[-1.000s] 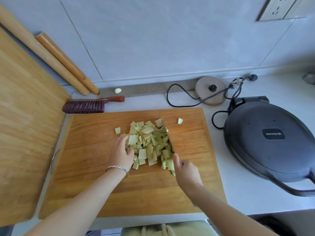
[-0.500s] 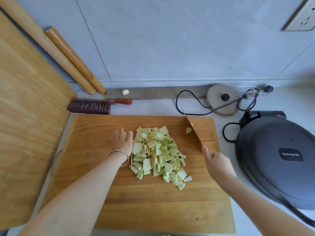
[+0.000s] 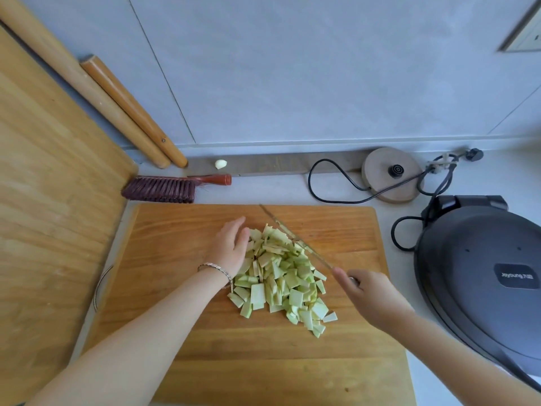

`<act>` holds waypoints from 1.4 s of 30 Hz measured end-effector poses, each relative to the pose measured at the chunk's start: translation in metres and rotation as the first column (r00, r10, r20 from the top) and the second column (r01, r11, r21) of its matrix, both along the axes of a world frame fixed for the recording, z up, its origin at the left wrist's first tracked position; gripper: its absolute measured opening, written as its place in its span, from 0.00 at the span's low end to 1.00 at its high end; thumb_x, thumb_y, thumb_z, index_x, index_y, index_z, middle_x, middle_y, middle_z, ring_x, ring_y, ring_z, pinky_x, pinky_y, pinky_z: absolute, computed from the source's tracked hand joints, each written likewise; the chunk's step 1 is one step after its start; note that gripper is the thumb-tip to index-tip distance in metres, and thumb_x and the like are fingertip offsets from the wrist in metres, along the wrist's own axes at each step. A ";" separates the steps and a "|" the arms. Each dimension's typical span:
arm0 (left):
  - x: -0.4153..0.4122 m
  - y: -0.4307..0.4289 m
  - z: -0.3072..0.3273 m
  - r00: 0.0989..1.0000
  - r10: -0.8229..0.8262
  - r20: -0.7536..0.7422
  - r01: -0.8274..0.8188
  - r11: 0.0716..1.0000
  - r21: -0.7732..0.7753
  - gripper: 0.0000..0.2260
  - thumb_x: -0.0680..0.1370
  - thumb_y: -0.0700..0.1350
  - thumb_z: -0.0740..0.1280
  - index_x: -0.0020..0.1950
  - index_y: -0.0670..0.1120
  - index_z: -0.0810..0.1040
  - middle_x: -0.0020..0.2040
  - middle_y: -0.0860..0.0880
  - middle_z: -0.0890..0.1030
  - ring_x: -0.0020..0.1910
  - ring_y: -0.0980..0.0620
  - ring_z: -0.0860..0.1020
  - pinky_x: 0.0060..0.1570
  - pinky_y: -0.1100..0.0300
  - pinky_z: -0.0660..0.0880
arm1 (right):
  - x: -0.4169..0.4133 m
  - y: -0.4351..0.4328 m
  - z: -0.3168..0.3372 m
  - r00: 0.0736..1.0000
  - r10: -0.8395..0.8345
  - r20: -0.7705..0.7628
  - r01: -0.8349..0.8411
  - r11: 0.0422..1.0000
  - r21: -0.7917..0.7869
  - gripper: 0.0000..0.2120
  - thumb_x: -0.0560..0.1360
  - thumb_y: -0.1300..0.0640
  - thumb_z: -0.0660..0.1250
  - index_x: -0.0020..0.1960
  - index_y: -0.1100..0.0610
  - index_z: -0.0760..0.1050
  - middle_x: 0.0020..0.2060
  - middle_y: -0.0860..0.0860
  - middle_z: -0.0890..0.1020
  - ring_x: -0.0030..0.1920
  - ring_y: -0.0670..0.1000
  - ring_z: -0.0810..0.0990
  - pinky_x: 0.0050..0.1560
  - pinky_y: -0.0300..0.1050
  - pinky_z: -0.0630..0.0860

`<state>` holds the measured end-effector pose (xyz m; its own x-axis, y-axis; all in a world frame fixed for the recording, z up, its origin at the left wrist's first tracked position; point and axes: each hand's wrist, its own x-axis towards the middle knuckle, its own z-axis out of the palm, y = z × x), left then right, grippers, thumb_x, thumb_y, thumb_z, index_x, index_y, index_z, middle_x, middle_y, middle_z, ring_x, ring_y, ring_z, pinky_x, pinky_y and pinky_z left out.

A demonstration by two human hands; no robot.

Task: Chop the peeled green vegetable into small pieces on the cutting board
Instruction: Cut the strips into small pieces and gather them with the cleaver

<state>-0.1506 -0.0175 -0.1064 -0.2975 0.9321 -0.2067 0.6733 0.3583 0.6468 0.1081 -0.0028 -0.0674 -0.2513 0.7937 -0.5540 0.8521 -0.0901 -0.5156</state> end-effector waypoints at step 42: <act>0.031 -0.008 0.061 0.951 -0.103 -0.291 0.124 0.991 0.054 0.11 0.73 0.32 0.63 0.50 0.43 0.78 0.53 0.49 0.72 0.43 0.55 0.69 0.43 0.65 0.65 | 0.036 -0.028 -0.015 0.917 -0.204 0.342 0.089 0.943 0.322 0.18 0.79 0.44 0.51 0.43 0.58 0.68 0.36 0.51 0.76 0.36 0.55 0.75 0.36 0.45 0.68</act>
